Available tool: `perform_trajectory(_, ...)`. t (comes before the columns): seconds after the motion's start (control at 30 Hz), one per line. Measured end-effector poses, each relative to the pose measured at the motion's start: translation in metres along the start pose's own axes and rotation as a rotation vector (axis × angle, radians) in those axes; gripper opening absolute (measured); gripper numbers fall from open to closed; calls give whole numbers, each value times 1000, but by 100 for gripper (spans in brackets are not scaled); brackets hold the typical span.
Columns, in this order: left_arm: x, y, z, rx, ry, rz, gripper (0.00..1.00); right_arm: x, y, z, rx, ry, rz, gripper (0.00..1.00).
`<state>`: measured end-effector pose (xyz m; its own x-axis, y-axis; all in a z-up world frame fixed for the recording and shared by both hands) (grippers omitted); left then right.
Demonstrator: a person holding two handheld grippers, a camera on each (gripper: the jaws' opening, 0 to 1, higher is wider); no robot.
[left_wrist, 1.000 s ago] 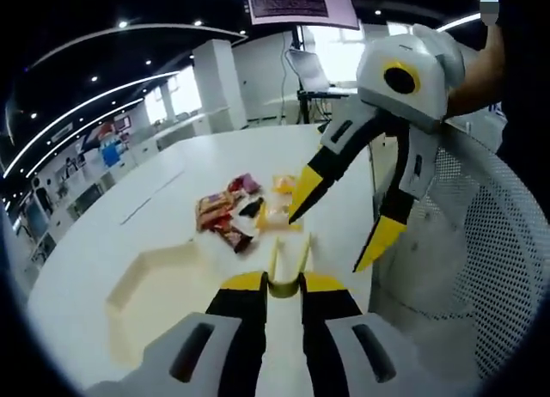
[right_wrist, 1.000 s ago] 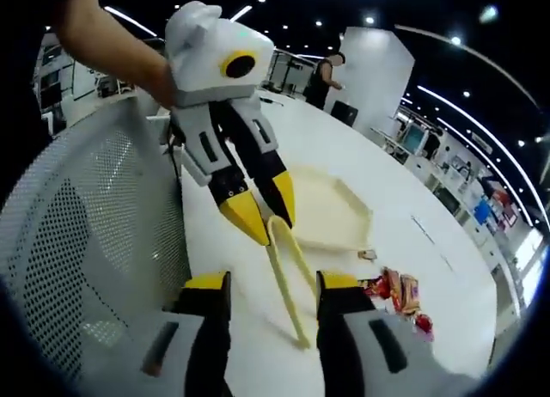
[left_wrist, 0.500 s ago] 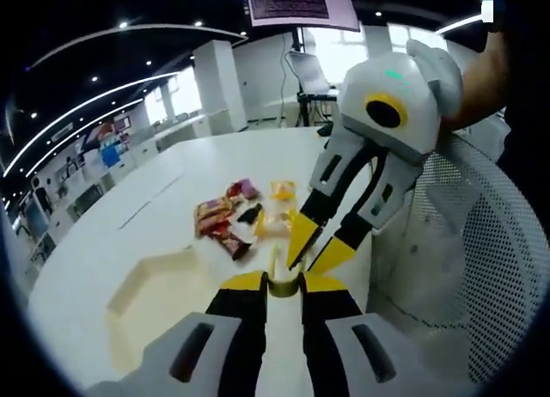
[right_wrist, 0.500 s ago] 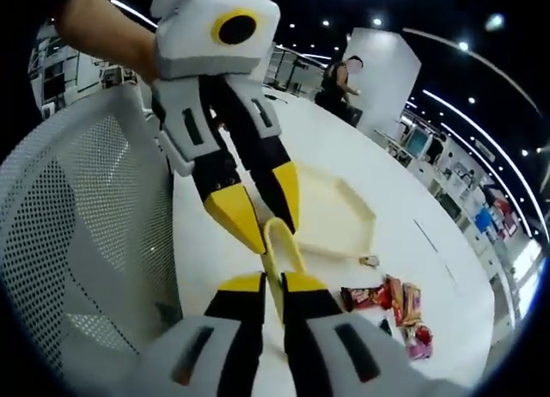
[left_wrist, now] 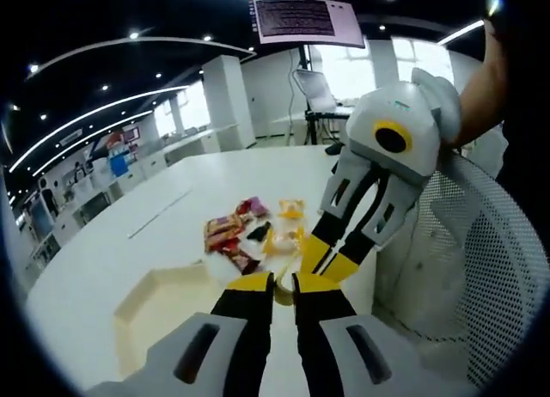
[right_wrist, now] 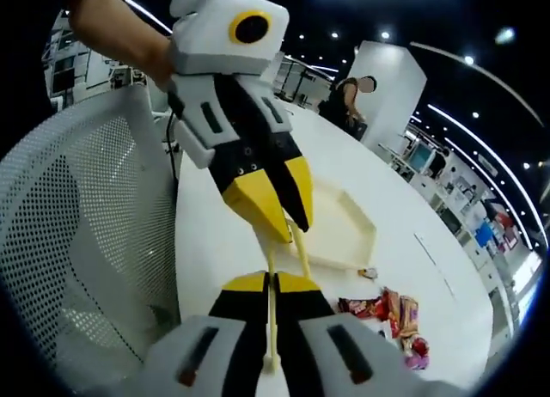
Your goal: Place the target food into the container with the food tongs after gripping and lifting it, then release it inside without dropping or visibly crushing the food.
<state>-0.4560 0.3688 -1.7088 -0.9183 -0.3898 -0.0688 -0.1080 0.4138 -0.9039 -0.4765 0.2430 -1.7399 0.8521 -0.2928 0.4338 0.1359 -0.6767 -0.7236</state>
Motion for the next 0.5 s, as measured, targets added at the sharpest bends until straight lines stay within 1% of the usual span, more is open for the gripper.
perform_trajectory(0.07, -2, 1, -4, 13, -11, -8, 17, 2, -1, -3, 17, 8, 31, 1)
perform_trajectory(0.1, -3, 1, -6, 37, -19, -21, 23, 3, -1, -5, 36, 22, 64, 1)
perform_trajectory(0.13, -4, 1, -8, 54, -32, -26, 31, 5, -1, -7, 52, 27, 106, 1)
perform_trajectory(0.17, -5, 2, -9, 53, -34, -30, 36, 7, -2, -9, 73, 32, 137, 1)
perform_trajectory(0.2, -4, 2, -11, 55, -24, -50, 40, 12, -5, -13, 123, 58, 183, 1)
perform_trajectory(0.27, 1, 0, -15, 77, 23, -96, 43, 18, -13, -21, 211, 63, 275, 1)
perform_trajectory(0.3, 5, -5, -18, 104, 59, -113, 43, 23, -19, -28, 276, 73, 337, 1)
perform_trajectory(0.33, 7, -8, -20, 120, 68, -114, 45, 27, -23, -33, 315, 78, 370, 1)
perform_trajectory(0.37, 6, -9, -22, 127, 70, -109, 47, 32, -29, -40, 376, 72, 422, 1)
perform_trajectory(0.43, 7, -15, -25, 145, 86, -130, 48, 41, -38, -51, 468, 82, 489, 1)
perform_trajectory(0.47, 6, -16, -25, 143, 82, -132, 46, 43, -40, -53, 484, 84, 498, 1)
perform_trajectory(0.5, 4, -18, -24, 141, 80, -145, 42, 48, -45, -59, 533, 92, 533, 1)
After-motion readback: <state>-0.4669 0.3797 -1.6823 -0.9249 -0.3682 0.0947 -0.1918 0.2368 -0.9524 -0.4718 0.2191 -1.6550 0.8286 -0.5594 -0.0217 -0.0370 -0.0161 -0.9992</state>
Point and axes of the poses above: the point that each gripper's makers call its tool centre point, and the gripper's own axes: z roughly forward along the fingers, x roughly to its right, y roughly out of its underside, the point moved 8 cm from there along -z, roughly backward along the fingers, and after that the axes turned 6 degrees about -z, right-handed, at the moved point
